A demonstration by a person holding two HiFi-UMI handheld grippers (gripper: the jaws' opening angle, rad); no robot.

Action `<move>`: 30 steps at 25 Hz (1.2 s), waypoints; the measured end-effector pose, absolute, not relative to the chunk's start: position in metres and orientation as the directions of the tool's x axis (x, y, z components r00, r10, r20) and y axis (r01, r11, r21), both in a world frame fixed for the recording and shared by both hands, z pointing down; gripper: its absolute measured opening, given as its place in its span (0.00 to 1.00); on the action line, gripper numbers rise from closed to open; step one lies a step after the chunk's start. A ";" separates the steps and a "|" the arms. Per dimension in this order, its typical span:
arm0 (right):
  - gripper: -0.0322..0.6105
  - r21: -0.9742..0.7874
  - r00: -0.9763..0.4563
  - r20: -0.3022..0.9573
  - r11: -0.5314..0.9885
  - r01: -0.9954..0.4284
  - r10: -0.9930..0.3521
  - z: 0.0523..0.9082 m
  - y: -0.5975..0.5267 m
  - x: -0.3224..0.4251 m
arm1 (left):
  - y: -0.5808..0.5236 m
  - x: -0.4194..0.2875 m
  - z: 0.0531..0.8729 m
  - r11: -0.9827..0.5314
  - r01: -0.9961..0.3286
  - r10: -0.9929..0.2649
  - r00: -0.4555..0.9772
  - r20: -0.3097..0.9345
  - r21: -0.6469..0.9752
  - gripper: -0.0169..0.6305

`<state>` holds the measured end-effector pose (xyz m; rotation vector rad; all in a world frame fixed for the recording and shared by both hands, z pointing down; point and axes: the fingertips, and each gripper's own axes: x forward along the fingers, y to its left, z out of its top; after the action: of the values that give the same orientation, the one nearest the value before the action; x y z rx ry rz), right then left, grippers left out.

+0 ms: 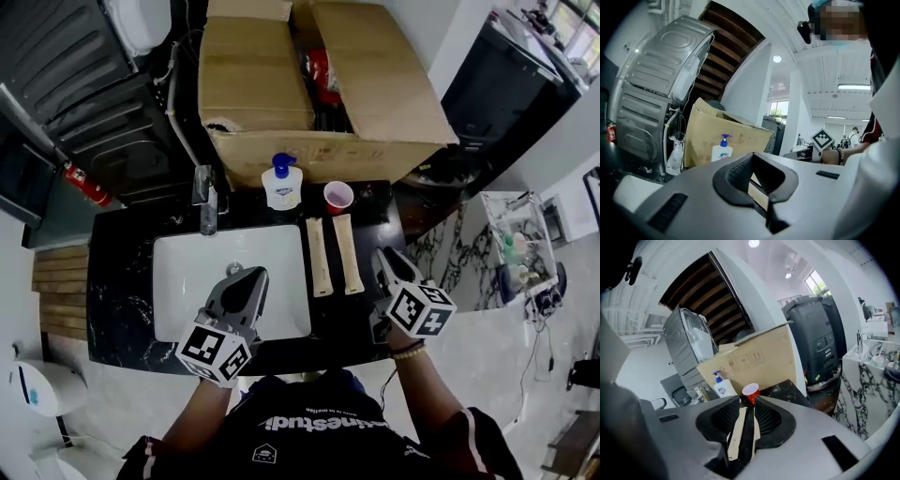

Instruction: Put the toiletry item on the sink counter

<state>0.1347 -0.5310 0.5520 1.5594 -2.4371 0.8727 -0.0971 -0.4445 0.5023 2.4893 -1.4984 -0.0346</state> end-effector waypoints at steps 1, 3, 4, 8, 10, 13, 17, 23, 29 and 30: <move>0.24 -0.395 -0.463 0.363 0.317 -0.862 -0.808 0.540 -0.522 0.133 | -0.435 -0.099 0.497 -0.450 -0.868 -0.875 0.475 0.091 0.208 0.05; 0.20 -0.385 -0.480 0.302 0.356 -0.852 -0.824 0.517 -0.502 0.126 | -0.416 -0.103 0.486 -0.451 -0.870 -0.879 0.472 0.068 0.199 0.05; 0.18 -0.384 -0.497 0.269 0.381 -0.841 -0.825 0.506 -0.491 0.121 | -0.405 -0.105 0.480 -0.450 -0.872 -0.882 0.467 0.056 0.192 0.05; 0.13 -0.354 -0.569 0.176 0.488 -0.798 -0.803 0.469 -0.439 0.097 | -0.361 -0.115 0.456 -0.458 -0.873 -0.885 0.466 0.009 0.166 0.05; 0.13 -0.318 -0.596 0.147 0.533 -0.784 -0.789 0.453 -0.414 0.084 | -0.340 -0.122 0.445 -0.459 -0.876 -0.887 0.462 -0.014 0.151 0.05; 0.13 -0.267 -0.637 0.113 0.594 -0.758 -0.762 0.434 -0.371 0.065 | -0.308 -0.131 0.430 -0.457 -0.879 -0.889 0.456 -0.044 0.135 0.05; 0.13 -0.198 -0.679 0.064 0.657 -0.727 -0.732 0.409 -0.314 0.044 | -0.267 -0.139 0.408 -0.459 -0.881 -0.888 0.452 -0.083 0.113 0.05; 0.13 -0.107 -0.704 -0.007 0.701 -0.705 -0.710 0.377 -0.239 0.023 | -0.216 -0.144 0.389 -0.472 -0.875 -0.880 0.459 -0.124 0.106 0.05; 0.12 -0.051 -0.701 -0.108 0.708 -0.704 -0.705 0.353 -0.194 0.013 | -0.189 -0.145 0.388 -0.490 -0.866 -0.869 0.476 -0.134 0.097 0.05; 0.12 -0.050 -0.703 -0.109 0.710 -0.702 -0.703 0.352 -0.189 0.010 | -0.186 -0.146 0.388 -0.491 -0.866 -0.868 0.478 -0.133 0.094 0.05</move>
<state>0.0102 -0.1889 0.3520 1.2440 -3.0152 0.0081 -0.1463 -0.1858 0.3882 2.6889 -1.5779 -0.2552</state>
